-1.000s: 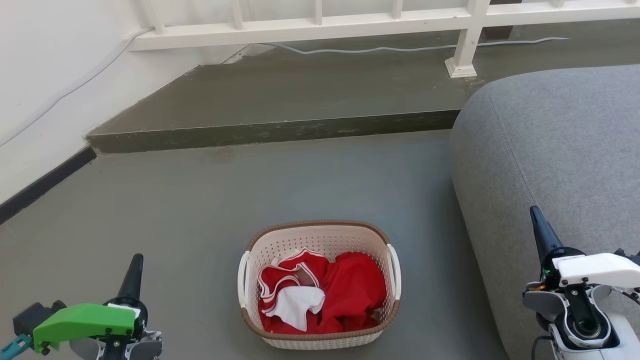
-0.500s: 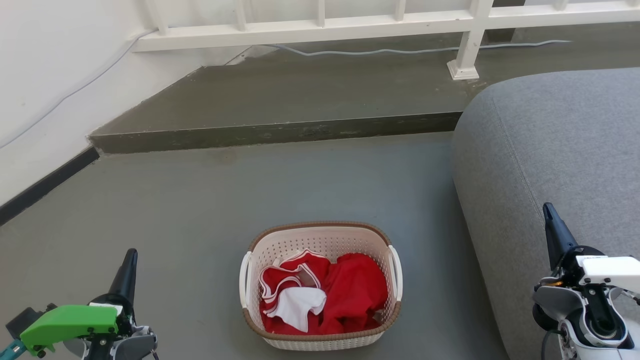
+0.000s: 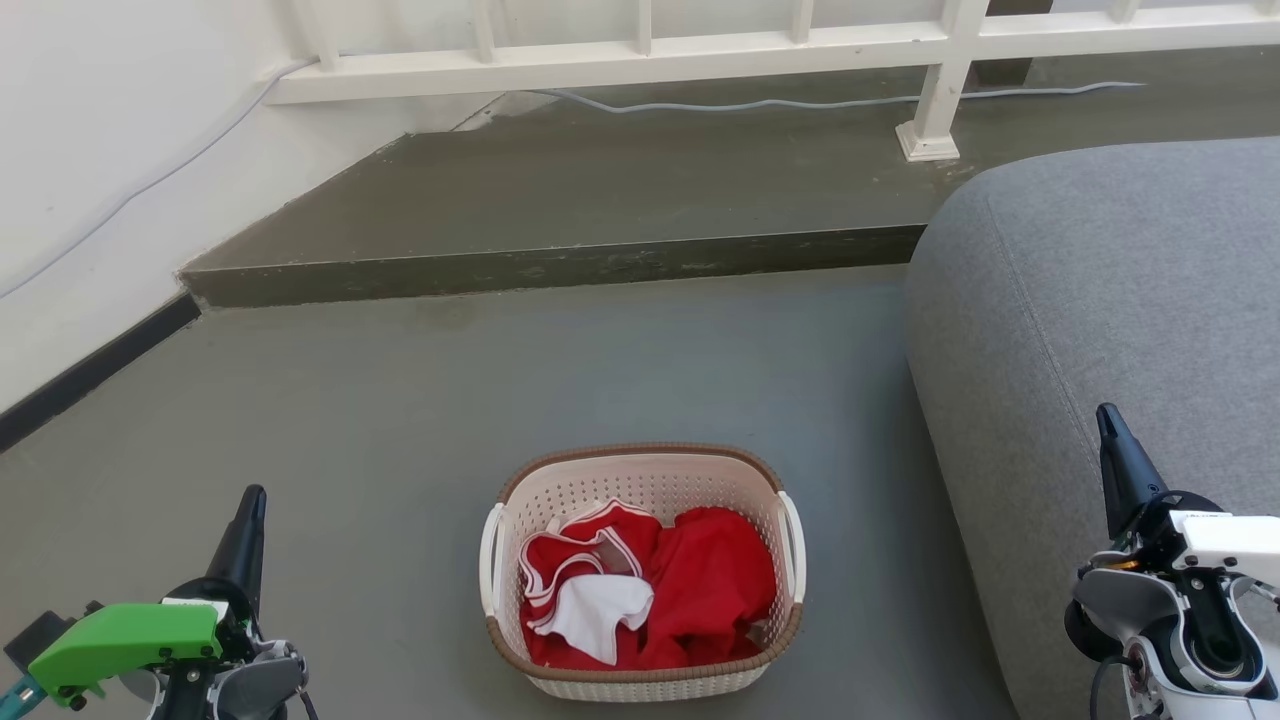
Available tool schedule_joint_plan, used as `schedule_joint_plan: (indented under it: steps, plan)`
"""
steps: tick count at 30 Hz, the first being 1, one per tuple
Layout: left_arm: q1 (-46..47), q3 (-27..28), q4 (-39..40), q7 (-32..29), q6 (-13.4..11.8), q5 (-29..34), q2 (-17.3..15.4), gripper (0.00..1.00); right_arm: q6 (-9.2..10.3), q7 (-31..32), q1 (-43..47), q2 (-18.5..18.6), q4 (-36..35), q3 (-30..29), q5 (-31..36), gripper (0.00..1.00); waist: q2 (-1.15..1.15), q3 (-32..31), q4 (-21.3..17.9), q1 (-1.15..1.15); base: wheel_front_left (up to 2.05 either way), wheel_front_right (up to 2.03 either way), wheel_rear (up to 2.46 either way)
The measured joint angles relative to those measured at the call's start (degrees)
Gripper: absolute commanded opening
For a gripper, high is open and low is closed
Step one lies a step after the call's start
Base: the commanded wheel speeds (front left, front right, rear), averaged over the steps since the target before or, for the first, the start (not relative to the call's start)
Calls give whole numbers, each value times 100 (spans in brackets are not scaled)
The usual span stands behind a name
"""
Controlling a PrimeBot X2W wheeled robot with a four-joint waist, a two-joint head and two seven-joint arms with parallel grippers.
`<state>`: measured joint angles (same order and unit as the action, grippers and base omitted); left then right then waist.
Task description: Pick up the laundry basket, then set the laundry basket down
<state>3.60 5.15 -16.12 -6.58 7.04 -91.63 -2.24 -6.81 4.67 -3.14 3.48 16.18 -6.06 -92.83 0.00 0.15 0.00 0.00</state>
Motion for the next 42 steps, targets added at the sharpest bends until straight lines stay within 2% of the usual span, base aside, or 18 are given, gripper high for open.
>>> schedule_joint_plan:
  steps: [42]
  plan:
    - [0, -2, 14, 1, 0, 0, 8, 0, -1, 25, -1, -7, -3, -18, 0, 0, 0, 1, -1, 0, 0, 0, 0]
